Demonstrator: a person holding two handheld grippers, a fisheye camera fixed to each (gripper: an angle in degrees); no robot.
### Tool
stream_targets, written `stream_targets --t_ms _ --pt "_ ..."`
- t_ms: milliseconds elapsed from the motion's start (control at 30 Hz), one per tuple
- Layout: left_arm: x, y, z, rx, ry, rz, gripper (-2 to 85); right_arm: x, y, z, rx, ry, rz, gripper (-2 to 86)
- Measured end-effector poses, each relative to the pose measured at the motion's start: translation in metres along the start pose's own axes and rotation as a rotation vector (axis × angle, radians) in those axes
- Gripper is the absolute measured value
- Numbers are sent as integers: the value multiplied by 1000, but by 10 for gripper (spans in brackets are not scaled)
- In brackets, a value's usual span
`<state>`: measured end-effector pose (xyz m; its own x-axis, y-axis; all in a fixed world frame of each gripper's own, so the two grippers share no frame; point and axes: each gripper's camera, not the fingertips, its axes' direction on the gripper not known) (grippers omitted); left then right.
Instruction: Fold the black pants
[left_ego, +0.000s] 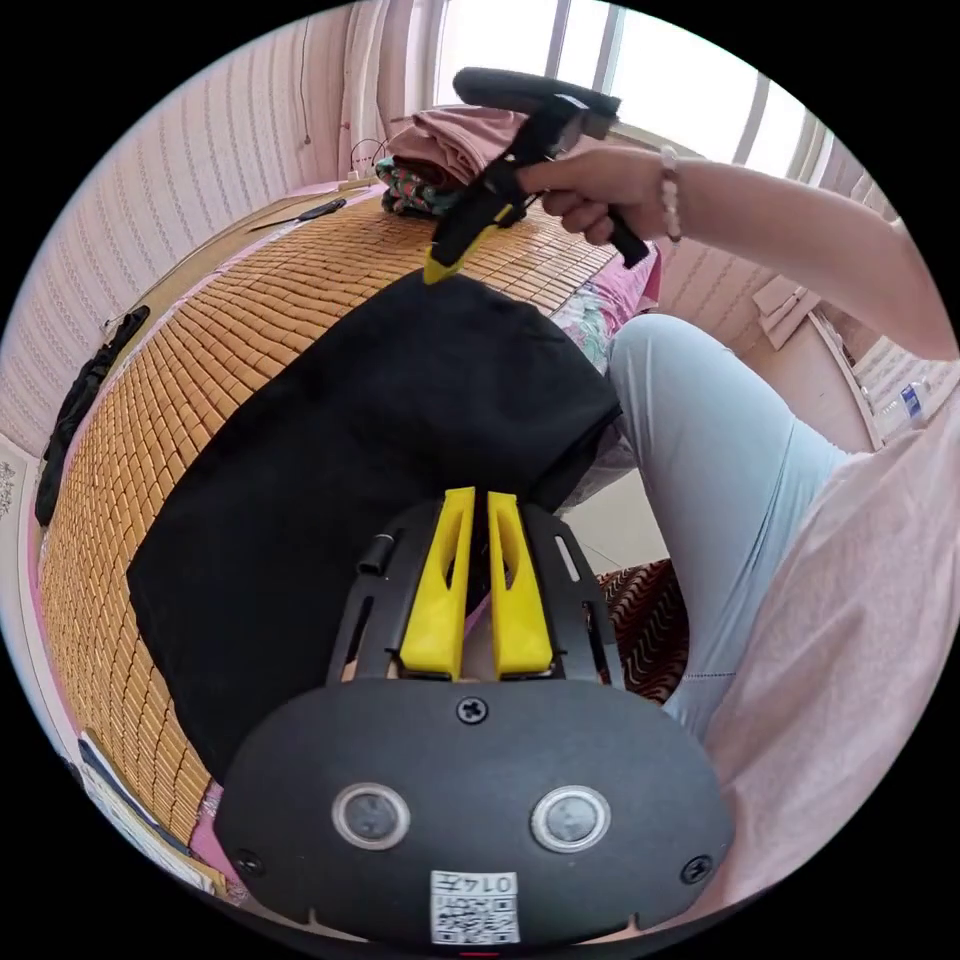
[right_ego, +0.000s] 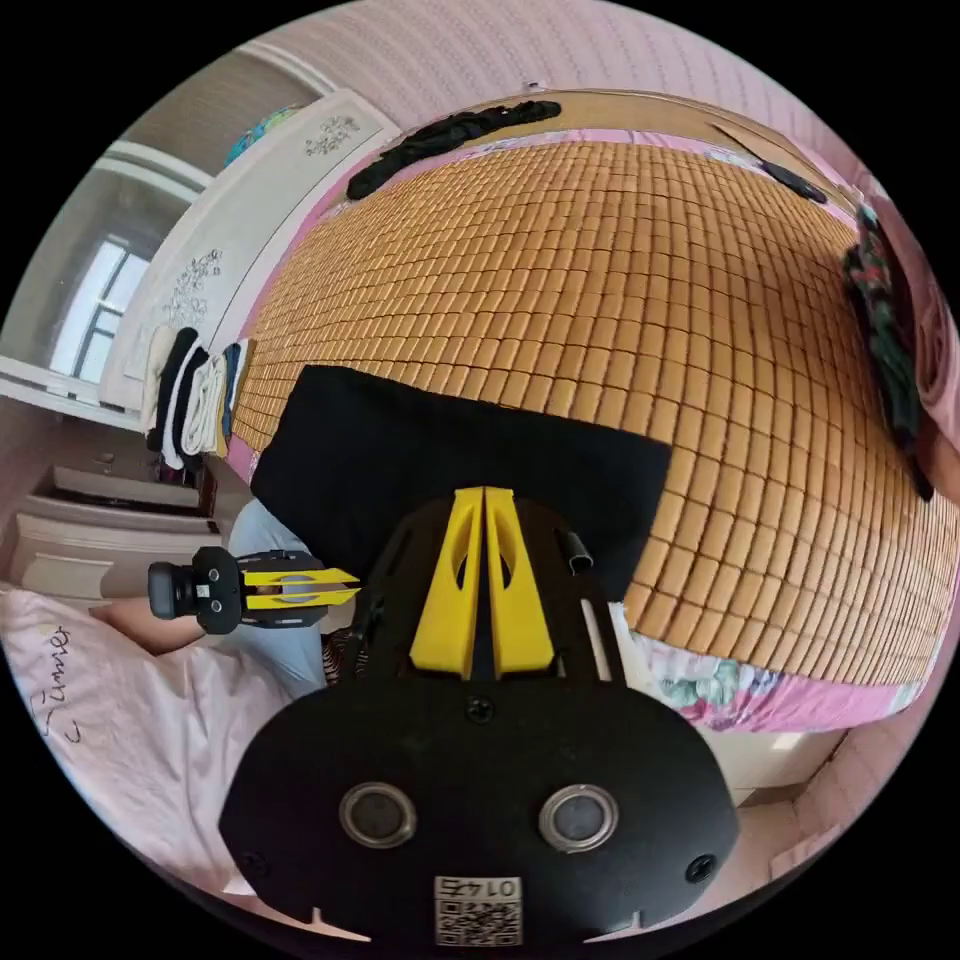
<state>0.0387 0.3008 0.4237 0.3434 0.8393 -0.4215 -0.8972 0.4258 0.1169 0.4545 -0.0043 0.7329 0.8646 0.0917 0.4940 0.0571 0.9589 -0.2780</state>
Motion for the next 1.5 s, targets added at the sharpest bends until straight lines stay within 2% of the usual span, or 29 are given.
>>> stream_targets --t_ms 67,133,367,433,467,533,767,833,900,1033,1167,1200,1333,1400,1500 --pt "12 -8 -3 30 20 40 57 37 42 -18 24 -11 104 66" --pt "24 -16 -2 51 33 77 68 72 86 -19 -48 -14 219 127" --pt "66 -47 17 3 56 178 109 108 124 21 -195 -87 230 136" --pt "72 -53 20 -8 60 191 114 124 123 37 -339 -92 225 90" --pt "76 -56 21 -11 62 201 118 127 123 38 -351 -110 210 71" --pt "83 -62 24 -17 65 219 129 138 131 25 -309 -172 156 28" --pt "123 -85 36 -15 75 332 162 163 166 -34 -143 -397 140 15" --pt "132 -88 34 -3 24 348 141 167 174 -48 -87 -452 132 17" --pt "136 -88 30 19 -115 311 73 168 178 -54 -66 -454 106 22" --pt "126 -86 28 -3 -123 272 26 189 190 -68 -4 -517 64 47" --pt "107 -82 20 18 -40 194 10 246 210 -78 185 -533 219 62" --pt "103 -81 16 30 -32 185 8 265 213 -76 238 -513 292 101" --pt "91 -74 3 53 -1 162 5 311 194 -38 252 -635 443 172" --pt "85 -68 -8 74 22 159 3 324 185 -22 264 -667 487 154" --pt "79 -60 -23 102 38 172 1 340 179 -8 315 -787 526 51"
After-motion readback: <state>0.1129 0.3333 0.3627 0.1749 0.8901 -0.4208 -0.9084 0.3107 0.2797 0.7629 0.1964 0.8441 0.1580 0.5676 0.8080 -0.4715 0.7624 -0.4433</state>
